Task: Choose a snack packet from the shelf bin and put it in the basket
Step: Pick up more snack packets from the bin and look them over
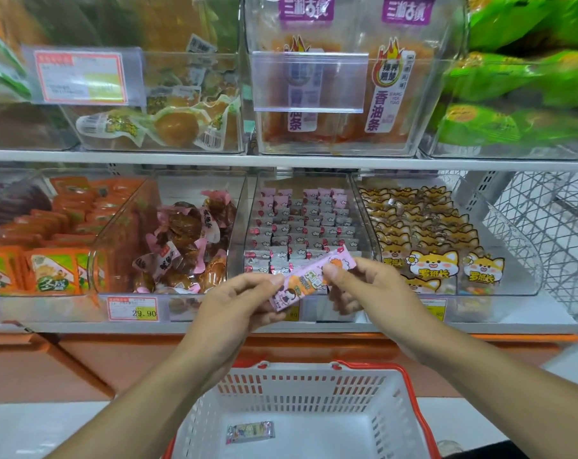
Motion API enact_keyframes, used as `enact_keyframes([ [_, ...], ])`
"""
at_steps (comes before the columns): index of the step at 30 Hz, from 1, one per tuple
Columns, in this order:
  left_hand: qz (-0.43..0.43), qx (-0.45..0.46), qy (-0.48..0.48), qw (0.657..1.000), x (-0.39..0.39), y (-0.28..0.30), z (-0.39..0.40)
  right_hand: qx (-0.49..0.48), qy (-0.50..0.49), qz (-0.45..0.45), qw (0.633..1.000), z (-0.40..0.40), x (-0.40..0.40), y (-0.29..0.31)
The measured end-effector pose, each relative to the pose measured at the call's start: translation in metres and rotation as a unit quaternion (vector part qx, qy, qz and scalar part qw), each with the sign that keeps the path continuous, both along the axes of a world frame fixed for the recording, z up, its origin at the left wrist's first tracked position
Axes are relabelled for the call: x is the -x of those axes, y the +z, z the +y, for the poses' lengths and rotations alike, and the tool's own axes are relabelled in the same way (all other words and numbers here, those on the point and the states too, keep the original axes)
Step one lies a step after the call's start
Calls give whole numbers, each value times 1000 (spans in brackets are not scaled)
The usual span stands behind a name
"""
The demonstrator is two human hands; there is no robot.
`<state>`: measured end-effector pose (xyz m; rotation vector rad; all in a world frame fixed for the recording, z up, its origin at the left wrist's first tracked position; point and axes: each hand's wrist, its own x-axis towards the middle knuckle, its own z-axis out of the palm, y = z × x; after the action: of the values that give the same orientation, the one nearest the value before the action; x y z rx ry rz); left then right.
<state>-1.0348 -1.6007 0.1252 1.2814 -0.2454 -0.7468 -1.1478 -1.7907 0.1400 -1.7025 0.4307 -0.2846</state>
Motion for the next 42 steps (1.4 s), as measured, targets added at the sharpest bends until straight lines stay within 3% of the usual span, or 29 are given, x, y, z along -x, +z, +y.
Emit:
enact_keyframes([
  [2, 1, -7, 11, 1000, -1, -1, -1, -33, 0, 12, 999, -1, 0, -1],
  [6, -3, -16, 45, 999, 2, -1, -9, -147, -16, -64, 987, 1, -4, -1],
  [9, -74, -18, 65, 995, 1, 3, -16, -157, -95, -120, 976, -1, -11, 3],
  [12, -265, -110, 70, 955, -4, 1, -22, -27, -179, -159, 971, -8, -29, 13],
  [16, -477, -248, -4, 843, -11, -8, -29, 167, -219, -144, 950, -34, -82, 21],
  [18, -526, -288, -43, 799, -14, -11, -31, 252, -211, -98, 940, -50, -116, 20],
  [23, -559, -309, -82, 765, -19, -18, -35, 381, -85, -67, 918, -73, -169, 20],
  [27, -572, -307, -86, 756, -20, -20, -38, 508, -16, 14, 861, -86, -189, 14],
  [30, -575, -307, -95, 752, -22, -24, -40, 511, 10, 13, 860, -84, -200, 12],
  [33, -570, -300, -86, 760, -23, -26, -41, 446, 12, -36, 894, -82, -204, 12],
  [36, -576, -298, -85, 757, -23, -28, -42, 479, 16, -10, 878, -89, -210, 10],
  [39, -580, -298, -86, 753, -23, -30, -42, 554, 28, 85, 828, -101, -215, -1],
  [42, -586, -296, -85, 749, -23, -31, -42, 607, 31, 120, 785, -108, -217, -7],
])
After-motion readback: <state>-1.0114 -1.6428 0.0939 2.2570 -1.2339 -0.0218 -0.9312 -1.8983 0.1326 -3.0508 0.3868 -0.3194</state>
